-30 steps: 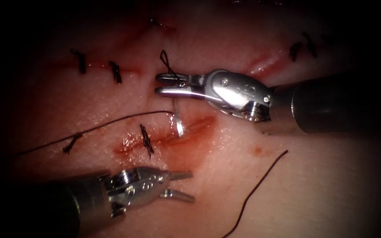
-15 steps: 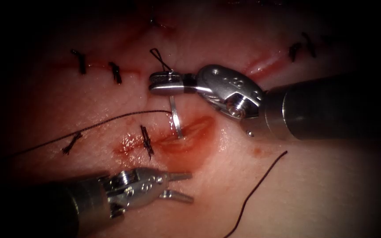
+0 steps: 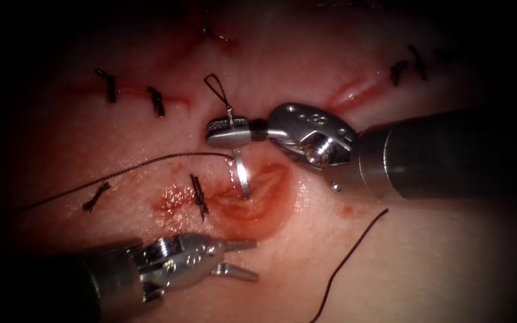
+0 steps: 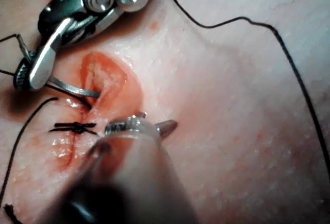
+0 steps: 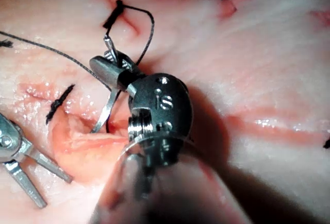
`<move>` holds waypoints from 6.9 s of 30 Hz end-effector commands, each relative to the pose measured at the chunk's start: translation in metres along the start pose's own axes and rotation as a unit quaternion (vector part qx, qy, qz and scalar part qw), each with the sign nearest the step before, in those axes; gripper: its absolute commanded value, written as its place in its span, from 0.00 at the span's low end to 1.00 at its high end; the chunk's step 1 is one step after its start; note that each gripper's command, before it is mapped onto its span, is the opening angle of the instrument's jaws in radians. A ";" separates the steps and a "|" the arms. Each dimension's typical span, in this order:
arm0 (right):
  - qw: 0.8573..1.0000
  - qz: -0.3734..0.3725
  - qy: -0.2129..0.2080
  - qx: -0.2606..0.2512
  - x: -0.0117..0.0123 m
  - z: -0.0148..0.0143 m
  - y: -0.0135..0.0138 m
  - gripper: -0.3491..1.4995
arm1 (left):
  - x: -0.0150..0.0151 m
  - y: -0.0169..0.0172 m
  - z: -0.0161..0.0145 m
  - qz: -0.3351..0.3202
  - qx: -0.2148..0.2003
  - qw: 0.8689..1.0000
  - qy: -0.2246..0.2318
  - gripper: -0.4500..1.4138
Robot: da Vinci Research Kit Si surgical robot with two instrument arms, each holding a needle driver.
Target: Wound Closure
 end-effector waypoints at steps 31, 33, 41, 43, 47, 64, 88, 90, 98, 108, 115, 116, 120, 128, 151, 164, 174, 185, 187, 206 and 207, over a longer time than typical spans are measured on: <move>0.991 0.121 -0.031 0.052 -0.0058 0.0029 -0.0046 0.00 | -0.0001 -0.0006 0.0007 0.002 -0.001 1.000 0.001 0.43; 0.990 0.129 -0.033 0.052 -0.0060 0.0031 -0.0050 0.00 | -0.0002 -0.0006 0.0007 0.002 -0.001 1.000 0.001 0.43; 0.985 0.164 -0.045 0.035 -0.0075 0.0026 -0.0063 0.00 | -0.0006 -0.0007 0.0005 0.004 -0.001 1.000 0.000 0.42; 0.985 0.163 -0.042 0.026 -0.0076 0.0020 -0.0063 0.00 | -0.0006 -0.0007 0.0005 0.004 -0.001 1.000 0.000 0.42; 0.986 0.165 -0.027 0.001 -0.0065 0.0005 -0.0054 0.00 | -0.0006 -0.0006 0.0006 0.003 0.000 1.000 0.000 0.42; 0.986 0.165 -0.023 0.003 -0.0069 0.0009 -0.0057 0.00 | -0.0005 -0.0003 0.0006 0.003 0.001 1.000 0.000 0.41; 0.983 0.178 -0.038 0.004 -0.0081 -0.0002 -0.0076 0.00 | -0.0005 -0.0003 0.0006 0.003 0.001 1.000 0.000 0.39; 0.984 0.177 -0.036 -0.002 -0.0080 -0.0006 -0.0075 0.00 | -0.0005 -0.0003 0.0006 0.003 0.001 1.000 0.000 0.39; 0.974 0.213 -0.075 -0.001 -0.0088 -0.0008 -0.0073 0.00 | -0.0005 -0.0003 0.0006 0.003 0.001 1.000 0.000 0.39; 0.954 0.285 -0.089 0.029 -0.0093 -0.0009 -0.0084 0.00 | -0.0006 -0.0003 0.0006 0.003 0.000 1.000 0.000 0.39; 0.934 0.341 -0.095 0.048 -0.0097 -0.0009 -0.0095 0.00 | -0.0006 -0.0003 0.0005 0.003 0.000 1.000 0.000 0.39; 0.932 0.347 -0.097 0.049 -0.0097 -0.0008 -0.0096 0.00 | -0.0006 -0.0003 0.0005 0.003 0.000 1.000 0.000 0.39; 0.922 0.370 -0.097 0.060 -0.0096 -0.0008 -0.0104 0.00 | -0.0006 -0.0002 0.0005 0.003 0.000 1.000 0.000 0.39; 0.913 0.385 -0.102 0.083 -0.0095 -0.0006 -0.0113 0.00 | -0.0006 -0.0002 0.0005 0.004 0.000 1.000 0.000 0.38; 0.979 0.123 0.117 -0.113 -0.0005 -0.0087 -0.0013 0.81 | 0.0051 0.0030 -0.0026 0.086 0.081 0.990 0.075 0.52; 0.984 0.073 0.109 -0.120 -0.0023 -0.0107 -0.0014 0.73 | 0.0083 0.0001 -0.0053 0.064 0.146 0.978 0.132 0.62; 0.985 0.036 0.108 -0.128 -0.0044 -0.0098 -0.0012 0.59 | 0.0090 -0.0014 -0.0047 0.057 0.156 0.977 0.137 0.53; 0.987 0.022 0.102 -0.121 -0.0061 -0.0096 -0.0017 0.46 | 0.0087 -0.0039 -0.0034 0.055 0.154 0.976 0.145 0.41; 0.987 0.021 0.102 -0.119 -0.0063 -0.0096 -0.0017 0.42 | 0.0084 -0.0041 -0.0034 0.039 0.140 0.977 0.157 0.12; 0.990 0.018 0.091 -0.103 -0.0071 -0.0082 -0.0020 0.14 | 0.0105 -0.0033 -0.0090 -0.351 -0.239 0.830 0.363 0.00; 0.991 0.018 0.088 -0.104 -0.0071 -0.0082 -0.0020 0.13 | 0.0107 -0.0028 -0.0092 -0.363 -0.259 0.817 0.367 0.00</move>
